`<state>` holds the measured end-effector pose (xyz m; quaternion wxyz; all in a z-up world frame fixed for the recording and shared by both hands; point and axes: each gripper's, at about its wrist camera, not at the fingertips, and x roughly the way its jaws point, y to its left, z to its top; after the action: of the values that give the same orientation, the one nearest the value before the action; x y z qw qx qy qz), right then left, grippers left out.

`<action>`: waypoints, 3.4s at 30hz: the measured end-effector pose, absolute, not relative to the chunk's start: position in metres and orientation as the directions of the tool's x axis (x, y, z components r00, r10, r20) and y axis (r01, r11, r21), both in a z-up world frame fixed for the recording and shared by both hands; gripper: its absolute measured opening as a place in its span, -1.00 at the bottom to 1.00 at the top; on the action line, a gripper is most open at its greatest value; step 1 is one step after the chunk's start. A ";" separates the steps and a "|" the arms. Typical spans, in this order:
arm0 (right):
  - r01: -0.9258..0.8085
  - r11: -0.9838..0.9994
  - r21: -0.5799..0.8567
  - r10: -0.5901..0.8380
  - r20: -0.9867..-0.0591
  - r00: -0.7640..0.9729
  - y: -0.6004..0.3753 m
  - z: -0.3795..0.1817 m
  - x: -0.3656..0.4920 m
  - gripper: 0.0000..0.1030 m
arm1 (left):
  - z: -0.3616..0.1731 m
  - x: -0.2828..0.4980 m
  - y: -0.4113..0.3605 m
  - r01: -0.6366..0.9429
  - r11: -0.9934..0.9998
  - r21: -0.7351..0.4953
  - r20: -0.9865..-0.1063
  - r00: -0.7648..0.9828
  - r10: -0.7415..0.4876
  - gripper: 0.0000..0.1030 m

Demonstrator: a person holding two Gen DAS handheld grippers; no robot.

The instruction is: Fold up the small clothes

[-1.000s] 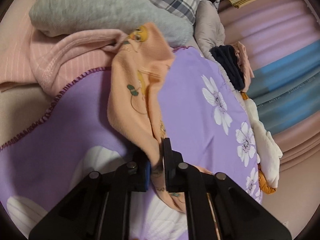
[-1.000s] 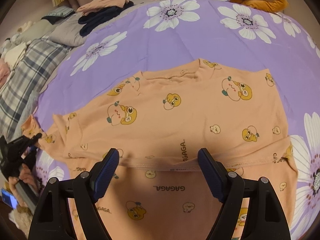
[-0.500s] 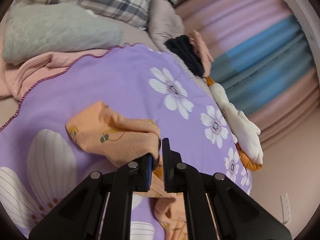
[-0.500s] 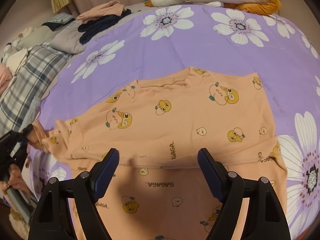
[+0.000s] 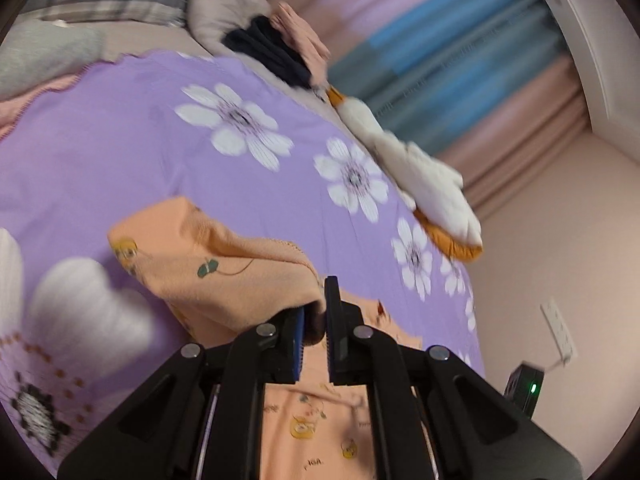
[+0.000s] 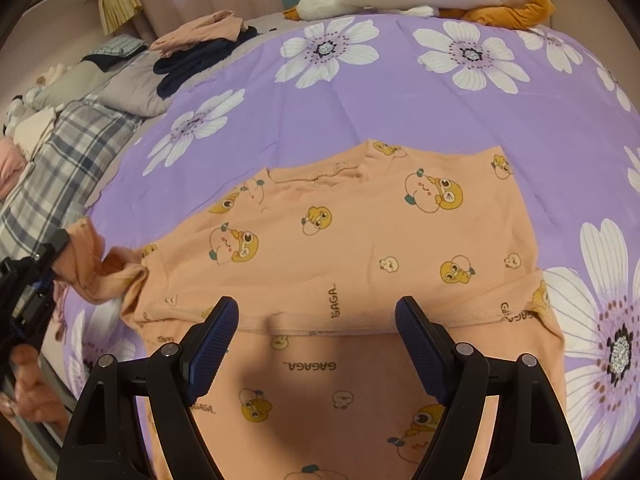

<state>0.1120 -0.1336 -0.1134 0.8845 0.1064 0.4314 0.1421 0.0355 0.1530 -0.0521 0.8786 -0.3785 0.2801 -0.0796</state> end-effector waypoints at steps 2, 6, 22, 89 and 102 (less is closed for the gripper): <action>-0.152 0.938 0.313 0.340 -0.734 0.588 -0.136 -0.115 0.112 0.56 | -0.057 0.040 0.142 -0.049 0.705 -0.707 -0.438 0.813 -0.383 -0.90; -0.141 0.937 0.318 0.339 -0.740 0.581 -0.139 -0.119 0.113 0.56 | -0.067 0.051 0.118 -0.018 0.738 -0.674 -0.477 0.773 -0.417 -0.90; -0.123 0.940 0.318 0.333 -0.777 0.534 -0.143 -0.137 0.120 0.56 | -0.129 0.083 0.094 -0.072 0.742 -0.666 -0.619 0.609 -0.496 -0.89; -0.113 0.963 0.246 0.266 -0.778 0.569 -0.128 -0.123 0.119 0.61 | -0.094 0.023 0.226 -0.458 0.781 -0.426 -0.752 0.659 -0.023 -0.06; -0.372 0.885 0.282 0.451 -0.719 0.529 -0.057 -0.090 0.131 0.46 | -0.104 0.020 0.239 -0.484 0.752 -0.447 -0.765 0.642 -0.041 -0.20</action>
<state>0.1312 -0.0575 -0.0903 0.8730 0.0469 0.4243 0.2357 0.0202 0.2385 -0.1041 0.8451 -0.3270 0.4021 0.1310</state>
